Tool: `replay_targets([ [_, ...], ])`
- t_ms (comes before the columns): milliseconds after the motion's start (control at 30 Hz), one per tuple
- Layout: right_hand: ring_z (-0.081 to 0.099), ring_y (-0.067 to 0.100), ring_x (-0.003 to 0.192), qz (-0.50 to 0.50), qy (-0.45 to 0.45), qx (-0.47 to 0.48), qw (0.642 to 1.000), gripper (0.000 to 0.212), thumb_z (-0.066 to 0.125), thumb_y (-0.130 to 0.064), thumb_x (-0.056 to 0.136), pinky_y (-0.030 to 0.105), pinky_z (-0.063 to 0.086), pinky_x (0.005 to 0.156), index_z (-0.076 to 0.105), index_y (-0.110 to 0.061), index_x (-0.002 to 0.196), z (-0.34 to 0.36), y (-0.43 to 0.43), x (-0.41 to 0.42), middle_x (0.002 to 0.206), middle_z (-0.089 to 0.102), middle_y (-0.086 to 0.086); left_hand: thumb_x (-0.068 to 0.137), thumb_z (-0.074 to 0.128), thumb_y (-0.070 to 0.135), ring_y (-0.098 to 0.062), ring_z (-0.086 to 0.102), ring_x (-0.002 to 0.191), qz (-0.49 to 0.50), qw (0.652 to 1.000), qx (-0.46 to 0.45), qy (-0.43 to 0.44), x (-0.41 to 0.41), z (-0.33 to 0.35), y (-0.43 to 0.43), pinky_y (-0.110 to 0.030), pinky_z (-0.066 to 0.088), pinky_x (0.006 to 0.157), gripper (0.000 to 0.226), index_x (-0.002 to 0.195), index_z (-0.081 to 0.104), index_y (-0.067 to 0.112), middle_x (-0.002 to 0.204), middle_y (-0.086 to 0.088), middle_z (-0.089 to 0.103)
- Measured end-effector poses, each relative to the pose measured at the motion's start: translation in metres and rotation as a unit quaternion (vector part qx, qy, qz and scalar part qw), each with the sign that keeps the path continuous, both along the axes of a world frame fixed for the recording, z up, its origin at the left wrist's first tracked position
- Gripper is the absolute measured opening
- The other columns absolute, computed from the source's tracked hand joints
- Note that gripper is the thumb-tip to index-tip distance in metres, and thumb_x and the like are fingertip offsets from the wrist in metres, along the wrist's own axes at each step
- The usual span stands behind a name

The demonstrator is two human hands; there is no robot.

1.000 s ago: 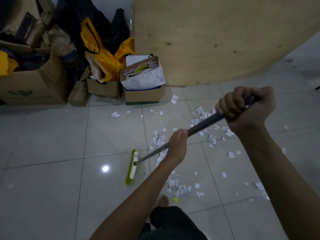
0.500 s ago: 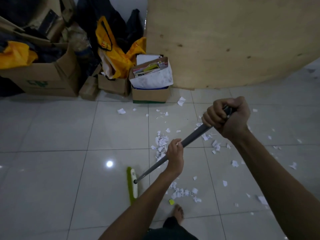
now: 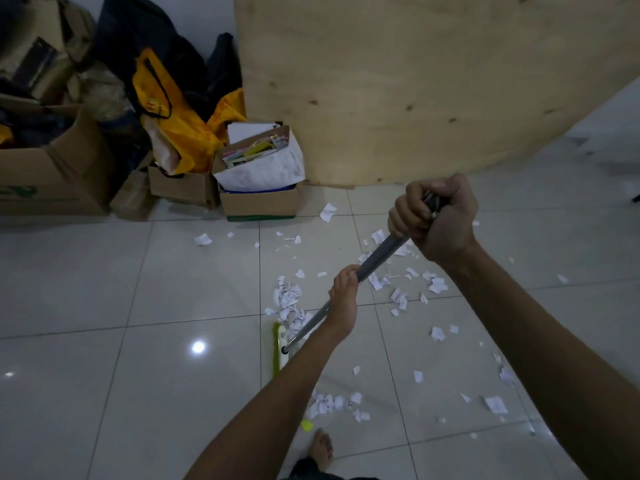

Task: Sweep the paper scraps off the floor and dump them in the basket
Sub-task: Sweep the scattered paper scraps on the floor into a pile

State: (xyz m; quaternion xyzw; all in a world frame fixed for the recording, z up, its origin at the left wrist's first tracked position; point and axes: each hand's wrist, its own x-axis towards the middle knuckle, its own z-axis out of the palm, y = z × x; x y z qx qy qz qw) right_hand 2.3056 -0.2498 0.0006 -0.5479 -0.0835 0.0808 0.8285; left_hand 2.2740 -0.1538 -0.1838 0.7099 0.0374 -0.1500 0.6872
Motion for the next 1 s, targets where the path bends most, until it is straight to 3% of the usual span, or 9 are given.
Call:
replay_targets([
  [200,0.014,0.010,0.035,0.003,-0.025,0.032,0.999,0.039,0.065,-0.049,0.053,0.019,0.016,0.044,0.041,-0.021,0.040,0.007,0.007,0.009,0.035,0.029,-0.007,0.090,0.022,0.044,-0.013,0.042,0.100,0.030,0.999,-0.029,0.001,0.010,0.008,0.000,-0.029,0.033,0.092,0.028,0.099,0.047,0.035,0.099,0.010,0.048],
  [300,0.015,0.010,0.034,0.005,-0.036,0.038,0.999,0.041,0.066,-0.051,0.052,0.022,0.014,0.044,0.040,-0.021,0.040,0.014,0.024,0.017,0.034,0.028,-0.007,0.103,0.024,0.029,-0.007,0.043,0.095,0.039,0.999,-0.031,0.010,0.020,0.016,0.015,-0.022,0.031,0.084,0.024,0.100,0.047,0.032,0.098,0.010,0.048],
  [400,0.015,0.010,0.035,0.003,-0.053,0.043,0.998,0.041,0.066,-0.051,0.052,0.021,0.014,0.044,0.040,-0.021,0.040,0.024,0.047,0.030,0.035,0.028,-0.007,0.103,0.022,0.027,-0.002,0.043,0.091,0.043,0.998,-0.035,0.012,0.035,0.025,0.039,-0.023,0.031,0.083,0.025,0.105,0.048,0.023,0.096,0.007,0.048],
  [533,0.016,0.010,0.035,-0.013,-0.064,0.047,0.997,0.041,0.066,-0.052,0.050,0.022,0.014,0.043,0.040,-0.021,0.040,0.033,0.084,0.053,0.035,0.027,-0.007,0.103,0.022,0.028,-0.012,0.043,0.099,0.046,0.998,-0.032,0.001,0.065,0.032,0.079,-0.025,0.032,0.086,0.028,0.110,0.048,0.021,0.104,0.001,0.049],
  [633,0.018,0.010,0.034,-0.030,-0.071,0.053,0.996,0.043,0.067,-0.053,0.049,0.019,0.019,0.043,0.039,-0.021,0.040,0.035,0.117,0.073,0.035,0.027,-0.007,0.103,0.025,0.025,-0.008,0.045,0.091,0.067,0.997,-0.033,-0.012,0.090,0.037,0.111,-0.015,0.036,0.079,0.026,0.105,0.050,0.020,0.094,0.005,0.050],
  [767,0.022,0.008,0.032,-0.045,-0.082,0.068,0.993,0.041,0.067,-0.052,0.050,0.013,0.026,0.043,0.041,-0.022,0.040,0.033,0.166,0.109,0.035,0.029,-0.008,0.102,0.028,0.022,-0.010,0.045,0.089,0.097,0.994,-0.034,-0.021,0.131,0.037,0.163,-0.025,0.034,0.081,0.024,0.095,0.051,0.024,0.088,0.009,0.049],
  [900,0.020,0.009,0.033,-0.083,-0.075,0.072,0.991,0.034,0.053,-0.045,0.060,0.014,0.024,0.043,0.040,-0.022,0.040,0.023,0.214,0.142,0.035,0.028,-0.007,0.102,0.029,0.022,-0.006,0.045,0.083,0.110,0.993,-0.020,-0.033,0.169,0.031,0.213,-0.017,0.035,0.075,0.025,0.090,0.050,0.023,0.086,0.007,0.048],
  [1000,0.021,0.009,0.034,-0.103,-0.066,0.089,0.988,0.031,0.042,-0.031,0.068,0.014,0.025,0.043,0.039,-0.021,0.039,0.007,0.251,0.171,0.036,0.029,-0.007,0.102,0.029,0.022,-0.012,0.045,0.085,0.132,0.991,0.000,-0.022,0.202,0.020,0.252,-0.026,0.035,0.073,0.029,0.082,0.049,0.027,0.084,0.006,0.048],
])
